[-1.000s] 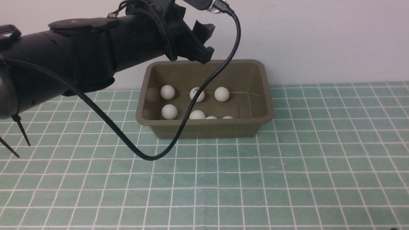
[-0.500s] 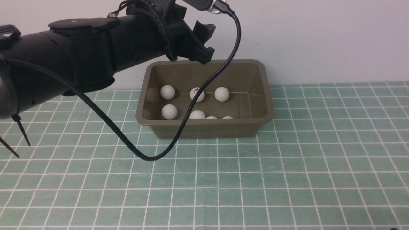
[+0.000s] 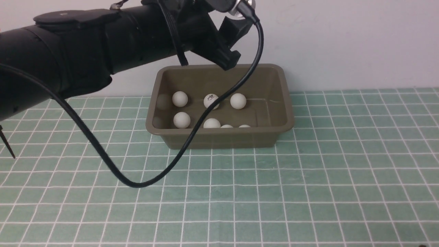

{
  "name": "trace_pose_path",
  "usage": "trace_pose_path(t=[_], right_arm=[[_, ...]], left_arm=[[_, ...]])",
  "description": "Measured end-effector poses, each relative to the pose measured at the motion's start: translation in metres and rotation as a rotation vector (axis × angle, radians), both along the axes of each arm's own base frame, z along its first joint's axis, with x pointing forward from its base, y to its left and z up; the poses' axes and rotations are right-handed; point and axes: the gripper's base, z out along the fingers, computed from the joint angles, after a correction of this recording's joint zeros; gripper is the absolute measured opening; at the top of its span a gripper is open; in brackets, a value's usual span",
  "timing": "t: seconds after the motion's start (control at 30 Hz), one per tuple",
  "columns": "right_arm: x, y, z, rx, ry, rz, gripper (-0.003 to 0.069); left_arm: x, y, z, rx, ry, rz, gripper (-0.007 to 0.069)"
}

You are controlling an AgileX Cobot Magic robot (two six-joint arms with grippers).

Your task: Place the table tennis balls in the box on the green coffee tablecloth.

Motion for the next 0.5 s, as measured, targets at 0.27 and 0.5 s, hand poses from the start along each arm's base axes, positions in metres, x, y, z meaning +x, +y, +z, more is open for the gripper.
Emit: trace_pose_path(t=[0.27, 0.5], right_arm=[[0.000, 0.000, 0.000, 0.000, 0.000, 0.000, 0.0370], [0.000, 0.000, 0.000, -0.002, 0.000, 0.000, 0.0370]], left_arm=[[-0.025, 0.001, 0.029, 0.050, -0.171, -0.127, 0.0471], [-0.038, 0.008, 0.040, 0.005, -0.096, -0.120, 0.0471]])
